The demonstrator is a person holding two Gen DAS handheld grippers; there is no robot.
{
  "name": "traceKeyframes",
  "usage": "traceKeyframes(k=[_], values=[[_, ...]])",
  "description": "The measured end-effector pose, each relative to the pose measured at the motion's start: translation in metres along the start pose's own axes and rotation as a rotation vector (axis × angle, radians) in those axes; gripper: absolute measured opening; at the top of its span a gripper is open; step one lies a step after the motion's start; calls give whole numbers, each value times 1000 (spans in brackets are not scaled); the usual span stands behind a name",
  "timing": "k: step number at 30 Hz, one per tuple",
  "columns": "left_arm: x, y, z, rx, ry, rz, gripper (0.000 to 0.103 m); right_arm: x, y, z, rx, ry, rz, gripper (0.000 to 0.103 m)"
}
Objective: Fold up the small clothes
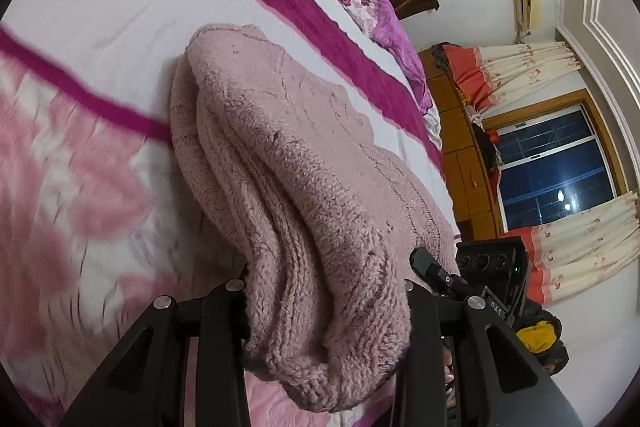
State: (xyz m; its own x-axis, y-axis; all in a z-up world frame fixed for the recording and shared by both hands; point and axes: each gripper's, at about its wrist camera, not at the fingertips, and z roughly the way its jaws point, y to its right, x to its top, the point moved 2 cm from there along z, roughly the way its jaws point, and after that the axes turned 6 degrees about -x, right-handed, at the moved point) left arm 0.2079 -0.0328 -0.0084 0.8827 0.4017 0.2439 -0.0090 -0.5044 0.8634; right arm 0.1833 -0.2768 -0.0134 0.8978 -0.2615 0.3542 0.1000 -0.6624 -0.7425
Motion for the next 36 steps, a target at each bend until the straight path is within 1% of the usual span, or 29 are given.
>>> traceKeyframes(k=[3, 5, 8, 10, 16, 22, 28, 31, 36], values=[[-14, 2, -7, 9, -3, 1, 10, -14, 2, -5, 9, -2, 13, 31], [-27, 7, -13, 20, -4, 17, 10, -26, 3, -10, 8, 9, 15, 31], [-41, 10, -20, 43, -6, 35, 10, -46, 2, -16, 5, 0, 13, 31], [-50, 9, -25, 40, -8, 30, 10, -56, -1, -21, 13, -7, 1, 31], [-68, 5, -31, 71, -12, 44, 10, -67, 2, -18, 18, -25, 12, 31], [-76, -6, -28, 89, -20, 57, 11, -79, 19, -8, 36, -21, 56, 32], [-86, -20, -29, 45, -31, 18, 11, -94, 37, -5, 66, -12, 79, 32], [-91, -22, -30, 48, -23, 33, 11, -96, 36, -4, 62, -12, 71, 32], [-91, -24, -30, 41, -16, 30, 12, -93, 34, -3, 62, -8, 71, 32]])
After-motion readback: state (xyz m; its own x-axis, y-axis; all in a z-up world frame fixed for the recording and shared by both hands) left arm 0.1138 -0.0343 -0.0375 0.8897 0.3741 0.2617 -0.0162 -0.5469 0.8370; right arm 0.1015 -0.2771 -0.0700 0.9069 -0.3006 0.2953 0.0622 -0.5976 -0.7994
